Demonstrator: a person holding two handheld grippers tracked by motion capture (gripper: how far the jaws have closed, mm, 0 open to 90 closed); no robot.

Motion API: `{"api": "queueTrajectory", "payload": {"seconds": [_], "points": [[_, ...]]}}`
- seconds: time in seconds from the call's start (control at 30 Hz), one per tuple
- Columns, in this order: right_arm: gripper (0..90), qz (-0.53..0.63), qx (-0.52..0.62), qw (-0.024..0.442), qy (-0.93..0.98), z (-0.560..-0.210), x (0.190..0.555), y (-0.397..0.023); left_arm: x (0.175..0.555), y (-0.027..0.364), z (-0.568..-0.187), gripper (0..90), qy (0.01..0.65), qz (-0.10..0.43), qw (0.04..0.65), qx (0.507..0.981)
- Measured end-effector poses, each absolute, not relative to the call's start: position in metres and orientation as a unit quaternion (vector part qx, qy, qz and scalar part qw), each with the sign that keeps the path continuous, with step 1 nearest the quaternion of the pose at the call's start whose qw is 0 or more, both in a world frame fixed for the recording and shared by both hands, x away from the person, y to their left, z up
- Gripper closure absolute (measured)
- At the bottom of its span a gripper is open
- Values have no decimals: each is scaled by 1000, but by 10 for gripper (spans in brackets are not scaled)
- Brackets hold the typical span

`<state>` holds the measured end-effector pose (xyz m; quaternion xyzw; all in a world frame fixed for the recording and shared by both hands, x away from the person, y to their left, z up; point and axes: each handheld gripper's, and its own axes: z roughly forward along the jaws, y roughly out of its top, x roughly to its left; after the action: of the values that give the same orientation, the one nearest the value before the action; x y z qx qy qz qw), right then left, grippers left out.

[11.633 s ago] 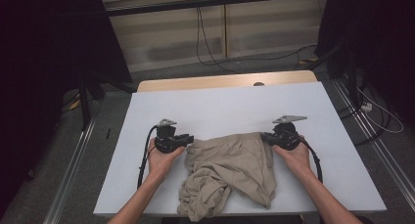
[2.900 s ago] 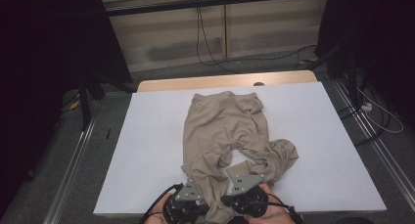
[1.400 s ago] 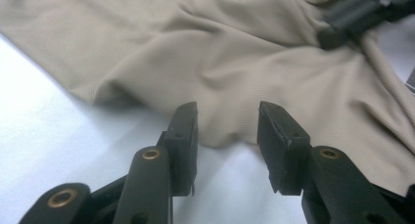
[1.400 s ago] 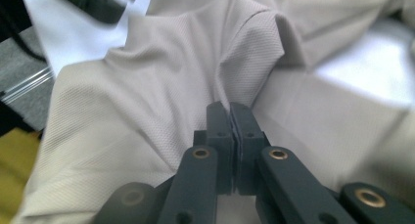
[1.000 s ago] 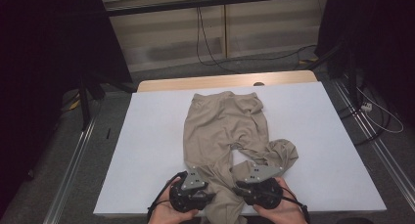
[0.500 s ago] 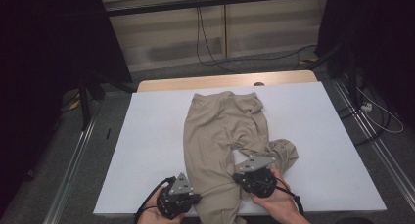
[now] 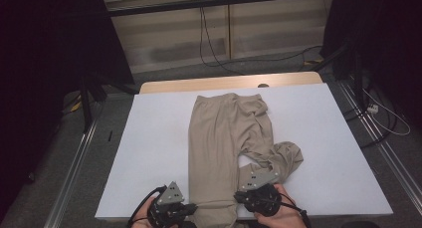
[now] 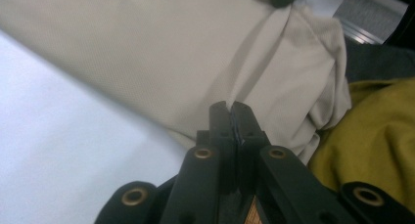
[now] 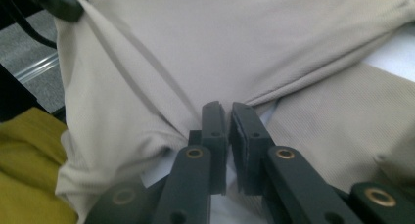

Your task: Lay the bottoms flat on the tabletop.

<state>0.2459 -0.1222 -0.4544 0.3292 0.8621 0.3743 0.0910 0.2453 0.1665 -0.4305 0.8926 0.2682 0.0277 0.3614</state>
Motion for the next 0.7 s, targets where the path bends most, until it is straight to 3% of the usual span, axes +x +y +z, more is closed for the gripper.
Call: {"api": "queueTrajectory", "payload": {"seconds": [0.13, 0.2, 0.3, 0.37, 0.43, 0.5, 0.57, 0.6, 0.67, 0.7], "points": [[835, 361, 342, 104, 862, -454, 240, -133, 249, 169, -427, 672, 282, 38, 380, 880], [769, 364, 337, 116, 860, -451, 237, -135, 252, 170, -425, 622, 291, 47, 387, 874], [790, 405, 314, 120, 851, -443, 235, -133, 258, 172, -425, 674, 290, 62, 395, 869], [807, 418, 290, 104, 855, -440, 234, -124, 263, 171, -427, 770, 292, 63, 392, 870], [802, 414, 268, 83, 866, -444, 233, -112, 266, 165, -431, 788, 283, 64, 379, 879], [763, 399, 245, 72, 881, -451, 231, -101, 268, 157, -438, 745, 279, 65, 367, 885], [717, 385, 232, 80, 890, -456, 228, -96, 270, 150, -445, 588, 274, 74, 345, 895], [718, 385, 229, 83, 890, -456, 227, -96, 269, 147, -448, 583, 267, 83, 338, 899], [783, 383, 232, 95, 889, -457, 225, -98, 266, 144, -447, 671, 260, 98, 332, 902], [832, 383, 235, 99, 888, -457, 223, -100, 265, 145, -446, 794, 263, 85, 331, 902]]}}
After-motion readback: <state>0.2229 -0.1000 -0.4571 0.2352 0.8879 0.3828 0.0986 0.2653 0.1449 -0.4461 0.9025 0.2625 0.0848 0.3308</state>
